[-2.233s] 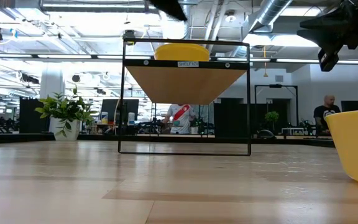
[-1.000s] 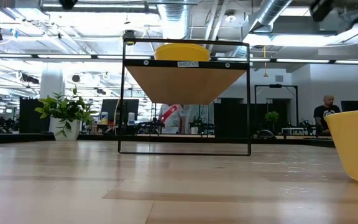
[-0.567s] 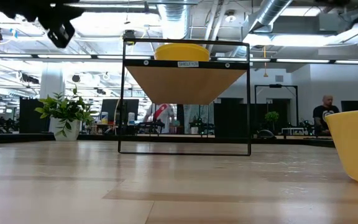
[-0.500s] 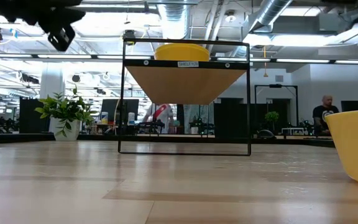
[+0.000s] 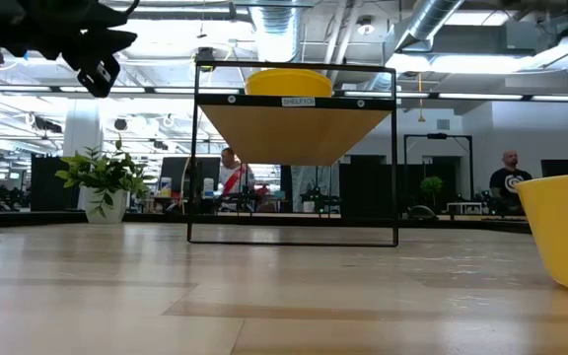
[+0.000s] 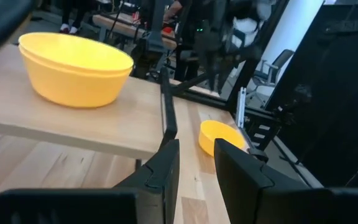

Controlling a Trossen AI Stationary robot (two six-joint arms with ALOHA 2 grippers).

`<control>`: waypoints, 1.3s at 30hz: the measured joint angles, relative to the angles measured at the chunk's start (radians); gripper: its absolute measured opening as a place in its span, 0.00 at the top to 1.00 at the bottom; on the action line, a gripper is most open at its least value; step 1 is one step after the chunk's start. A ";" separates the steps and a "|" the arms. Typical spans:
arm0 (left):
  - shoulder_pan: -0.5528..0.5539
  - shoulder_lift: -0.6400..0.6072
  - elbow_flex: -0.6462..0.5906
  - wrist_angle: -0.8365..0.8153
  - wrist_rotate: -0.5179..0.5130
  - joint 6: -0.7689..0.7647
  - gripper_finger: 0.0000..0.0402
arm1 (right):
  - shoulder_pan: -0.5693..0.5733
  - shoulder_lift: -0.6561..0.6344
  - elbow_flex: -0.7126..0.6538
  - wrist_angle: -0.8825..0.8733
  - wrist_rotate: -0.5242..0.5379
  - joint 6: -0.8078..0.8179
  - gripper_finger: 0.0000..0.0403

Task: Pick & Place Mini bowls
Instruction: Stack the yellow bowl on the other yellow bowls on the shelf

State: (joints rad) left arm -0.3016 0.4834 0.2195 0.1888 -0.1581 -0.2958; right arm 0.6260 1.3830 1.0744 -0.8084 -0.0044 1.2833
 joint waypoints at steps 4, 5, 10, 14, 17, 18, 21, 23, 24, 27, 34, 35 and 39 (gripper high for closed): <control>0.000 0.000 0.000 0.006 0.021 0.000 0.75 | -0.023 0.066 0.000 0.000 -0.041 -0.021 0.81; 0.000 0.000 0.000 0.008 0.029 0.000 0.75 | -0.030 0.080 0.000 0.001 -0.063 -0.030 0.80; 0.000 0.000 0.000 0.009 0.061 -0.008 0.75 | -0.053 0.146 0.000 0.001 -0.133 -0.105 0.71; 0.000 0.000 0.000 0.013 0.099 -0.009 0.75 | -0.051 0.182 0.000 0.001 -0.135 -0.133 0.66; 0.000 0.000 0.000 0.014 0.108 -0.013 0.75 | -0.047 0.198 0.000 0.001 -0.135 -0.133 0.66; 0.000 0.000 0.000 0.014 0.108 -0.018 0.75 | -0.044 0.202 0.000 0.003 -0.134 -0.133 0.66; 0.000 0.000 0.000 0.014 0.108 -0.021 0.75 | -0.035 0.210 0.000 0.006 -0.129 -0.132 0.67; 0.000 0.000 0.000 0.015 0.108 -0.024 0.75 | -0.030 0.210 0.000 0.013 -0.127 -0.125 0.67; 0.000 0.000 0.000 0.014 0.108 -0.024 0.75 | -0.030 0.210 0.000 0.013 -0.127 -0.119 0.67; 0.000 0.000 0.000 0.015 0.108 -0.024 0.75 | -0.019 0.209 0.000 0.010 -0.124 -0.103 0.66; 0.000 0.001 0.000 0.015 0.108 -0.024 0.75 | 0.007 0.255 -0.020 0.047 -0.108 -0.051 0.66; 0.000 0.001 0.000 0.016 0.108 -0.024 0.75 | 0.009 0.261 -0.020 0.047 -0.099 -0.050 0.66; 0.000 0.001 0.000 0.019 0.108 -0.024 0.75 | 0.001 0.284 -0.020 0.065 -0.090 -0.051 0.66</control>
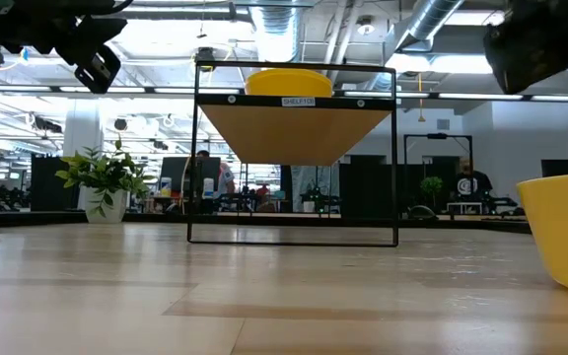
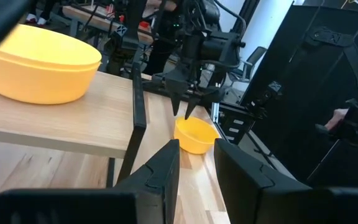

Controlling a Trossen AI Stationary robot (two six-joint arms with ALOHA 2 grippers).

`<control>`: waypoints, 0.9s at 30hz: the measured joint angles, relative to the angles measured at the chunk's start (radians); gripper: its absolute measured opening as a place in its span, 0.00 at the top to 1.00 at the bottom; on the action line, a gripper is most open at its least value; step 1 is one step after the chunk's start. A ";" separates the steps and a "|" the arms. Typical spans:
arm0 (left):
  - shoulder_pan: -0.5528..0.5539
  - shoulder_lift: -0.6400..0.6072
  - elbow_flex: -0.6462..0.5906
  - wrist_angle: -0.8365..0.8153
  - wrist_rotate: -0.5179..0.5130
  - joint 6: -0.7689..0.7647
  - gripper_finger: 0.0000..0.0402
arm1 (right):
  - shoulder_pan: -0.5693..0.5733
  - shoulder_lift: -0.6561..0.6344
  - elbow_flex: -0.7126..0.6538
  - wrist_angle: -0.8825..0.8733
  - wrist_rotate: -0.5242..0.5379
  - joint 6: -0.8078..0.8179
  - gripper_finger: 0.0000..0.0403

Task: Pick & Place Mini bowls
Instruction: Stack the yellow bowl on the other yellow bowls on the shelf

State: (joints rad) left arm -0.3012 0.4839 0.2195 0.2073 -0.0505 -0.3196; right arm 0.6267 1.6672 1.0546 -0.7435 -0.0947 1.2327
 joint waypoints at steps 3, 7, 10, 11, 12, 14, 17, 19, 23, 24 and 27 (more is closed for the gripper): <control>0.000 0.000 0.000 0.001 0.000 0.000 0.75 | -0.002 0.028 0.000 -0.004 -0.004 0.000 0.66; 0.000 0.000 0.000 0.003 0.000 0.000 0.75 | -0.002 0.057 0.000 0.009 -0.010 0.000 0.67; 0.000 0.000 0.000 0.003 0.000 0.000 0.75 | -0.007 0.055 0.000 0.017 -0.007 0.000 0.69; 0.000 0.000 0.000 0.004 0.000 0.000 0.75 | -0.008 0.051 0.000 0.012 -0.006 -0.001 0.70; 0.000 0.000 0.000 0.004 0.000 0.000 0.75 | -0.007 0.048 0.000 0.009 -0.006 -0.001 0.71; 0.000 0.000 0.000 0.005 0.000 0.000 0.75 | -0.007 0.046 0.001 0.014 -0.006 -0.001 0.73; 0.000 0.000 0.000 0.010 0.000 0.000 0.75 | -0.007 0.046 0.000 0.013 -0.007 -0.002 0.77; 0.000 0.000 0.000 0.011 0.000 0.000 0.75 | -0.007 0.046 0.000 0.011 -0.007 -0.002 0.80; 0.000 0.000 0.000 0.011 0.000 0.000 0.75 | -0.007 0.046 0.000 0.003 -0.008 -0.001 0.89; 0.000 0.000 0.000 0.011 0.000 0.000 0.75 | -0.008 0.046 0.000 0.003 -0.008 -0.001 0.93; 0.000 0.000 0.000 0.011 0.000 0.000 0.75 | -0.014 0.046 0.000 -0.007 -0.013 0.000 0.98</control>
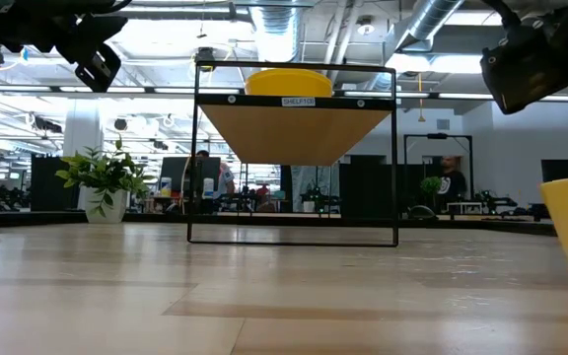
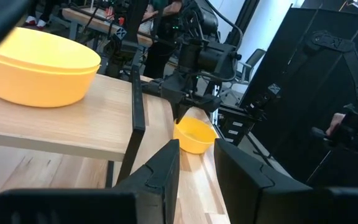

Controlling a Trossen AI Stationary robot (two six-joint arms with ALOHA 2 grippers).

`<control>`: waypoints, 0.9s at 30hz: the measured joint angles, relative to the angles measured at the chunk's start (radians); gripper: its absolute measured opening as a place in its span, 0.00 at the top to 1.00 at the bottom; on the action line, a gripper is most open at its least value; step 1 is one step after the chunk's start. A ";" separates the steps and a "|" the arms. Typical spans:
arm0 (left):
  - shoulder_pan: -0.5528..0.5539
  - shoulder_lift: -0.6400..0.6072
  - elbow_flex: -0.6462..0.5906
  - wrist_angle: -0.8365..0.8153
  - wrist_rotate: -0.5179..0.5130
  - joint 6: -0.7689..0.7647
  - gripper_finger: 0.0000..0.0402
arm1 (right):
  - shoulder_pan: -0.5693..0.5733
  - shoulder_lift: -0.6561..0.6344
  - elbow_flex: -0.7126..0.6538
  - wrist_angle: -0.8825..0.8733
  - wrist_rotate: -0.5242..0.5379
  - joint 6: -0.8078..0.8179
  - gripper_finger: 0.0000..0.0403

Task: Pick & Place Mini bowls
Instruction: Stack the yellow bowl on the other yellow bowls on the shelf

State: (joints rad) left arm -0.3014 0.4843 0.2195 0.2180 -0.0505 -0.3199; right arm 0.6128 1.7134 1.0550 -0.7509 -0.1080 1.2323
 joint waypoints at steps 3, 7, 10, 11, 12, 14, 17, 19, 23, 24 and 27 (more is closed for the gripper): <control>0.000 0.000 0.000 0.000 0.000 0.000 0.75 | -0.008 0.000 0.000 -0.010 -0.003 0.007 0.98; 0.000 0.000 0.000 0.000 0.000 0.000 0.75 | -0.023 0.000 0.000 -0.013 -0.031 0.007 0.99; 0.000 0.000 0.000 0.000 0.000 0.000 0.75 | -0.035 0.000 0.015 -0.019 -0.070 -0.025 1.00; 0.000 0.000 0.000 0.000 0.000 0.000 0.75 | -0.040 0.000 0.027 -0.020 -0.081 -0.039 1.00; 0.000 0.000 0.000 0.000 0.000 0.000 0.75 | -0.046 0.000 0.042 -0.021 -0.093 -0.060 1.00; 0.000 0.000 0.000 0.001 0.000 0.000 0.75 | -0.058 -0.010 0.075 -0.032 -0.112 -0.106 1.00; 0.000 0.000 0.000 0.001 0.000 0.000 0.75 | -0.081 -0.040 0.139 -0.070 -0.133 -0.169 1.00; 0.000 0.000 0.000 0.001 0.000 0.000 0.75 | -0.100 -0.064 0.186 -0.115 -0.143 -0.202 1.00; 0.000 0.001 0.000 0.007 0.000 0.000 0.75 | -0.148 -0.119 0.304 -0.212 -0.155 -0.245 1.00; 0.000 0.001 0.000 0.008 0.000 0.000 0.75 | -0.165 -0.131 0.338 -0.239 -0.155 -0.255 1.00; 0.000 0.001 0.000 0.008 0.000 0.000 0.75 | -0.222 -0.143 0.446 -0.351 -0.151 -0.282 1.00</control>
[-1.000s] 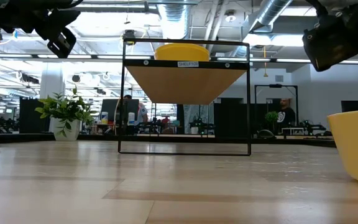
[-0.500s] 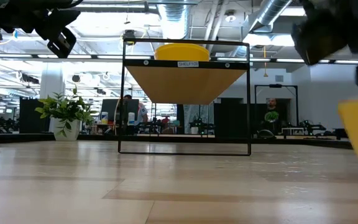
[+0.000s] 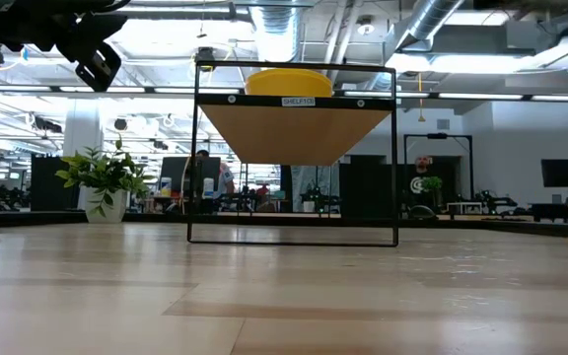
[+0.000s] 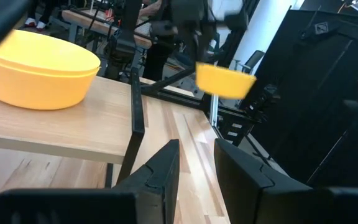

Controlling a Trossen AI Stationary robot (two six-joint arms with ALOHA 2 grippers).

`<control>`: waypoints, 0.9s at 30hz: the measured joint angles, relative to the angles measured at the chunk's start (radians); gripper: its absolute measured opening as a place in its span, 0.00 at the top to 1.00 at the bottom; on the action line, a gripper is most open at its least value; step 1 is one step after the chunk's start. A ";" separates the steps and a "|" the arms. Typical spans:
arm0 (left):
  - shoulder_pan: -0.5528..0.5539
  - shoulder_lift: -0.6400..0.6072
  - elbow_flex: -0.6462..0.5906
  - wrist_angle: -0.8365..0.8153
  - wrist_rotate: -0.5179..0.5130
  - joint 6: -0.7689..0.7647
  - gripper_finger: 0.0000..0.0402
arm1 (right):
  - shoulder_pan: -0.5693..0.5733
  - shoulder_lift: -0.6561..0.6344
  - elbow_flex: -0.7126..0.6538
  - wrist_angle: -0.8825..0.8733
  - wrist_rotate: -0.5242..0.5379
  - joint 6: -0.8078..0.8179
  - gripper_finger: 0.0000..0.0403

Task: Pick & Place Mini bowls
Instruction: Stack the yellow bowl on the other yellow bowls on the shelf

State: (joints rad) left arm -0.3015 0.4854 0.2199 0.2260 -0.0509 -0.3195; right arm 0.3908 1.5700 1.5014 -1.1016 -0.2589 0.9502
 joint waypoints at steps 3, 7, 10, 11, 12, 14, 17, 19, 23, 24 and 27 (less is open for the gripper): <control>0.000 0.000 0.000 0.000 0.000 0.000 0.75 | -0.063 0.001 0.113 -0.130 0.010 -0.043 1.00; 0.000 0.000 0.000 0.000 0.000 0.012 0.75 | -0.151 0.012 0.240 -0.275 0.061 -0.108 1.00; 0.000 0.000 0.000 0.000 0.000 0.054 0.75 | -0.220 0.024 0.324 -0.336 0.103 -0.167 1.00; 0.000 0.000 0.000 0.000 0.000 0.067 0.75 | -0.244 0.032 0.344 -0.357 0.110 -0.188 1.00; 0.000 0.000 0.001 0.000 0.000 0.076 0.75 | -0.270 0.045 0.369 -0.361 0.110 -0.212 1.00; 0.000 0.000 0.001 0.000 0.000 0.078 0.75 | -0.314 0.067 0.413 -0.376 0.114 -0.262 1.00; 0.000 0.004 0.001 0.002 0.000 0.079 0.75 | -0.374 0.125 0.492 -0.398 0.112 -0.341 1.00; 0.000 0.012 0.001 0.006 0.000 0.077 0.75 | -0.405 0.180 0.555 -0.436 0.109 -0.396 1.00; 0.000 0.020 0.001 0.009 0.000 0.074 0.75 | -0.462 0.303 0.715 -0.470 0.104 -0.504 1.00; 0.000 0.020 0.001 0.007 0.000 0.074 0.75 | -0.476 0.332 0.754 -0.466 0.100 -0.526 1.00; 0.000 0.021 0.001 0.010 0.000 0.070 0.75 | -0.521 0.407 0.858 -0.459 0.081 -0.570 1.00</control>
State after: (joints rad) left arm -0.3012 0.5064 0.2211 0.2356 -0.0509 -0.2493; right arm -0.1304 1.9765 2.3595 -1.5603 -0.1780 0.3798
